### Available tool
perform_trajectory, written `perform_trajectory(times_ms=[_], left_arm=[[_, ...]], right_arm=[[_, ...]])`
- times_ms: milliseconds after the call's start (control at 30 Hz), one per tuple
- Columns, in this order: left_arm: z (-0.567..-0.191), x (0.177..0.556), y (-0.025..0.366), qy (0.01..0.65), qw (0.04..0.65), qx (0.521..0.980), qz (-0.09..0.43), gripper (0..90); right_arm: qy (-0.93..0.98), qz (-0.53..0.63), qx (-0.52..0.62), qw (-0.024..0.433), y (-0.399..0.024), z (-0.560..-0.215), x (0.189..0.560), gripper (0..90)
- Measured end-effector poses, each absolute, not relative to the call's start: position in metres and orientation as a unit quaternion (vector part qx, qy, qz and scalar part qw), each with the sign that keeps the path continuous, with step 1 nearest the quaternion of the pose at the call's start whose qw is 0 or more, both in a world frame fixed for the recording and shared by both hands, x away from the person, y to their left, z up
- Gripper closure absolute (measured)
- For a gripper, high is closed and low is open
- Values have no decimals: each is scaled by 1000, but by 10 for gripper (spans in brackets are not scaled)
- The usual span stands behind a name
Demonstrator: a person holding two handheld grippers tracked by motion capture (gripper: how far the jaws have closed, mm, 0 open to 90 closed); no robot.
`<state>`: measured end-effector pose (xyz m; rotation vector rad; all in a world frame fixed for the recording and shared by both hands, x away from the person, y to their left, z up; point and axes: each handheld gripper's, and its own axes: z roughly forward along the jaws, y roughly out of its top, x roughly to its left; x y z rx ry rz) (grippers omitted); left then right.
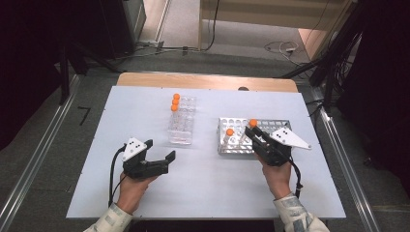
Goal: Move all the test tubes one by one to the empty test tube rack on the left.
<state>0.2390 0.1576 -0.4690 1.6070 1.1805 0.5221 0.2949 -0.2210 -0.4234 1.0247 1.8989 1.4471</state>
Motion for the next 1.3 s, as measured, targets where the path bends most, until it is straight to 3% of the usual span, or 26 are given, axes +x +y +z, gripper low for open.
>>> perform_trajectory(times_ms=[1300], left_arm=[[-468,237,155,485,522,670,209,69]], right_arm=[[757,517,344,202,-217,-432,255,724]])
